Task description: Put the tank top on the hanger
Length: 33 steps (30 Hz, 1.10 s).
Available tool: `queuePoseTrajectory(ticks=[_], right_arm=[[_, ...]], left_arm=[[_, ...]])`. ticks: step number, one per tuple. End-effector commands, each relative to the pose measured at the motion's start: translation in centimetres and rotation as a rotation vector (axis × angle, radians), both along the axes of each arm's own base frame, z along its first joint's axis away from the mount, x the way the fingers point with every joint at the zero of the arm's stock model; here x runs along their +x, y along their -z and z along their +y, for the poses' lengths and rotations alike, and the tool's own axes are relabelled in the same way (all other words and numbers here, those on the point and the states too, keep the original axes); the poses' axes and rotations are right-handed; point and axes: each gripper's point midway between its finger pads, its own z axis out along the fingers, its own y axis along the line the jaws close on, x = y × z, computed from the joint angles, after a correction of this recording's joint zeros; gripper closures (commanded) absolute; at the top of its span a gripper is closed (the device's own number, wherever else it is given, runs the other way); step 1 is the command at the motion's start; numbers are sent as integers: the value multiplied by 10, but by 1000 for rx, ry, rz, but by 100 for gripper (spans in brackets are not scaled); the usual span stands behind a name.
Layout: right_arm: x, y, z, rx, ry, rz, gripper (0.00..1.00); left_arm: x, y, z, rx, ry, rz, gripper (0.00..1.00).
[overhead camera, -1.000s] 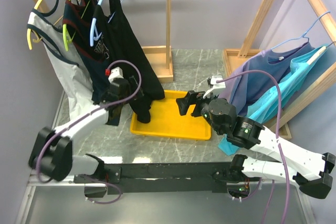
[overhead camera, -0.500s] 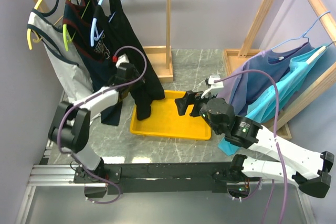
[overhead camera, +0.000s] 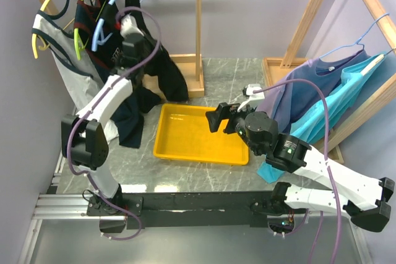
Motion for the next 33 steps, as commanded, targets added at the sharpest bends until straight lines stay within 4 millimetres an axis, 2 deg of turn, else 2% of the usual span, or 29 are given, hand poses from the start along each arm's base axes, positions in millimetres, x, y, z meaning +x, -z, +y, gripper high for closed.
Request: queuePoseTrajectory(ticks=[1,3,7,8,10,11,13,14,16,17,19,21,22,23,24,25,26,27,29,30,32,33], right_arm=[[5,-29,0,29,19,-51,0],[6,-29,2,23,16,-52,0],[6,-21,5,13,10,-38,0],[6,-21,6,19,9,-34,0],[6,-14,7,16,7,-24,0],[5,-13,8,22,-1,-21,0],[4,-8,10,21,-7,-12,0],[3,-6,13,20,-15,-5,0],[3,-3,15,15,-24,4,0],[3,-1,16,17,-26,8,0],[2,4,18,16,-32,16,0],[1,5,20,19,-42,19,0],[1,9,20,15,-44,28,0],[0,11,20,15,-45,29,0],[0,13,21,13,-49,33,0],[-1,17,21,5,-52,39,0],[-1,20,20,1,-51,43,0],[-2,21,19,-2,-50,46,0],[-4,27,18,-10,-56,55,0],[-5,29,17,-11,-59,59,0],[-8,37,14,-20,-60,69,0],[-8,39,12,-19,-56,72,0]], left_arm=[[23,-62,11,-21,-15,-165,96],[28,-71,10,-20,-14,-183,96],[33,-43,1,-9,28,-128,93],[31,-23,-1,-4,39,-92,83],[23,-10,-4,-18,68,-78,70],[18,9,-6,-21,77,-58,50],[7,18,-9,-17,92,-44,28],[0,34,-11,-8,97,-12,14],[-13,37,-19,-6,123,-4,8],[-22,51,-22,-7,140,21,2],[-39,46,-35,-11,177,5,1],[-53,61,-39,0,175,48,1],[-63,57,-47,-13,191,47,1],[-73,72,-49,-11,195,79,1],[-85,64,-56,-27,214,70,1],[-93,66,-59,-32,223,79,0],[-104,78,-61,-28,231,105,1],[-118,68,-68,-26,248,81,1],[-140,82,-70,8,256,115,1],[-154,75,-75,31,272,97,1],[-178,93,-76,81,289,147,1],[-192,87,-80,102,312,132,1]])
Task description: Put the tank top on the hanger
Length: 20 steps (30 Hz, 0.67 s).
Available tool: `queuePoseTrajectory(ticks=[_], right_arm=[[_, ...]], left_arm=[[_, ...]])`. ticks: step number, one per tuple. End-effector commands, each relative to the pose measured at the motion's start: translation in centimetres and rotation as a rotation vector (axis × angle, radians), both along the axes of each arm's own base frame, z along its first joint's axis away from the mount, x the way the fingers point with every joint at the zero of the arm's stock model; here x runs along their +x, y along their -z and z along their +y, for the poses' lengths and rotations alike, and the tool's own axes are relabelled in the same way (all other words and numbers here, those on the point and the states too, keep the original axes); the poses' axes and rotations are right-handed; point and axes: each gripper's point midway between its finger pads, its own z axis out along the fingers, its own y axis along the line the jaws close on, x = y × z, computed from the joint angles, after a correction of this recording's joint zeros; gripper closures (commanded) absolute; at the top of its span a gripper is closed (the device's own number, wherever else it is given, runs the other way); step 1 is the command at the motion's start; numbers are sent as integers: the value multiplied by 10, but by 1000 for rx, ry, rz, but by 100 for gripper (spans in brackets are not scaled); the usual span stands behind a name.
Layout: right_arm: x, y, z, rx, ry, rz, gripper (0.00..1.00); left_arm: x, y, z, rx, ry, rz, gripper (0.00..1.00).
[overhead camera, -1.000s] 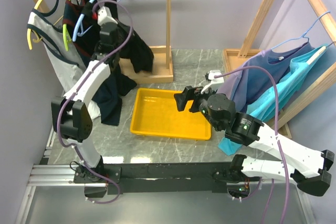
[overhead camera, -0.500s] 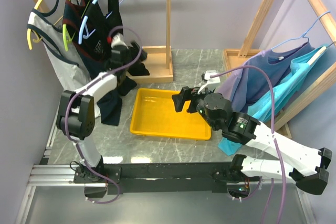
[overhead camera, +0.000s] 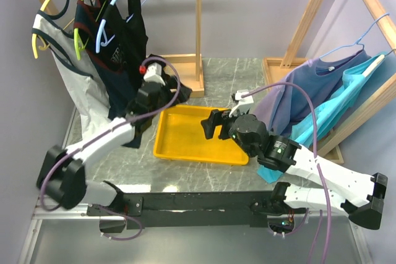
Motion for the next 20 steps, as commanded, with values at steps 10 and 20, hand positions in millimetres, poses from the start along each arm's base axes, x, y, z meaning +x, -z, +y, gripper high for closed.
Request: queuePoseTrajectory(ticks=[10,20], right_arm=[[-14,38,-22,31,28,30,0],[-13,44,-36,44,80,16,0]], left_arm=[[-135,22,8,195,143,-8,1],[-144,15,17,173,142,-31,0]])
